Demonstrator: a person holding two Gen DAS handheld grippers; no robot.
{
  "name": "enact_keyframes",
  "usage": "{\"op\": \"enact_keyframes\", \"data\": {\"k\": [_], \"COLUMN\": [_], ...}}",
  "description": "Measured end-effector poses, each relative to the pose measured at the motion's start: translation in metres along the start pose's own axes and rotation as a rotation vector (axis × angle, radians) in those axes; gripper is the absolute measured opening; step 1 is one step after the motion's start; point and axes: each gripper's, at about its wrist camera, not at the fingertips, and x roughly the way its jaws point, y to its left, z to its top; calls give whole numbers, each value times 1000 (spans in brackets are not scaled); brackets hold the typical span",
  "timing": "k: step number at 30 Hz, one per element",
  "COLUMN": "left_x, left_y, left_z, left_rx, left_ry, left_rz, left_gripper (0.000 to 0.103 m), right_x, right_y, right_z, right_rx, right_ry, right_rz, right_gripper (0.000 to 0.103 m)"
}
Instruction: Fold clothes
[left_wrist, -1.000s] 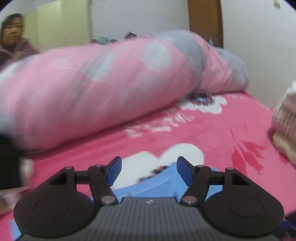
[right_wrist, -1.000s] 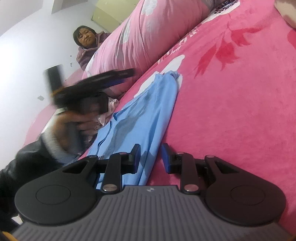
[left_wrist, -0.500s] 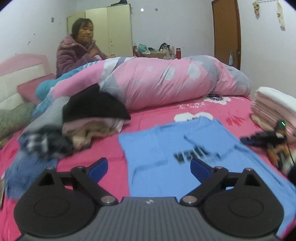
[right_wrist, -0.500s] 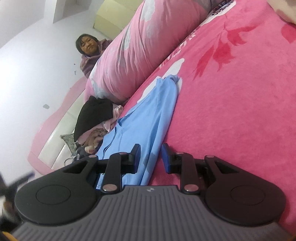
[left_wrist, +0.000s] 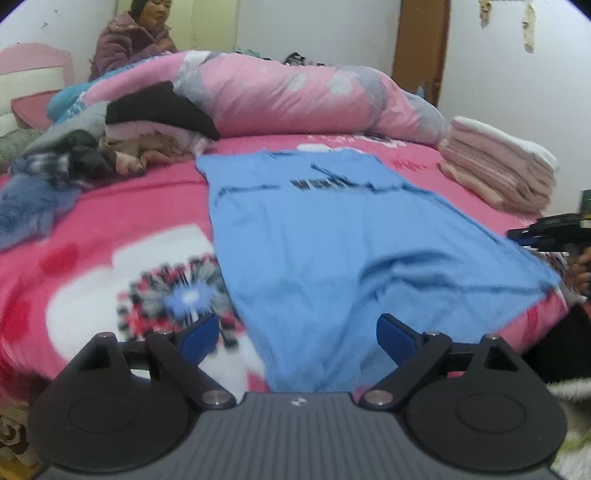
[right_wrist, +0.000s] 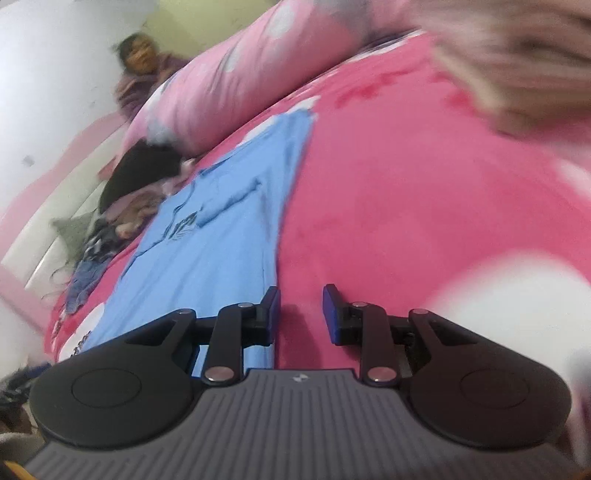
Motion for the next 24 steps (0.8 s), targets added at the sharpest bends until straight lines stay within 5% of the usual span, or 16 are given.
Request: {"op": "enact_keyframes", "data": {"k": [4,9,17,20,24], "left_x": [0,5,21,22,10], "left_y": [-10,-20,-34,-34,-27], "left_z": [-19,-24,-30,-32,-33], "left_rx": [32,85,192,196,173], "left_ry": [-15,-39,-48,-62,-99], "left_rz": [17,58,50,56,75], "left_gripper": [74,41,33,9,4], "right_x": [-61,-87,-94,-91,-84], "right_y": [13,45,90,105,122], "right_z": [-51,-99,-108,-107,-112], "right_rx": [58,19,-127,-237,-375], "right_ry": [-94,-168,-247,-234,-204], "right_rz": [-95,-182,-279,-313,-316], "right_gripper": [27,27,27,27,27]}}
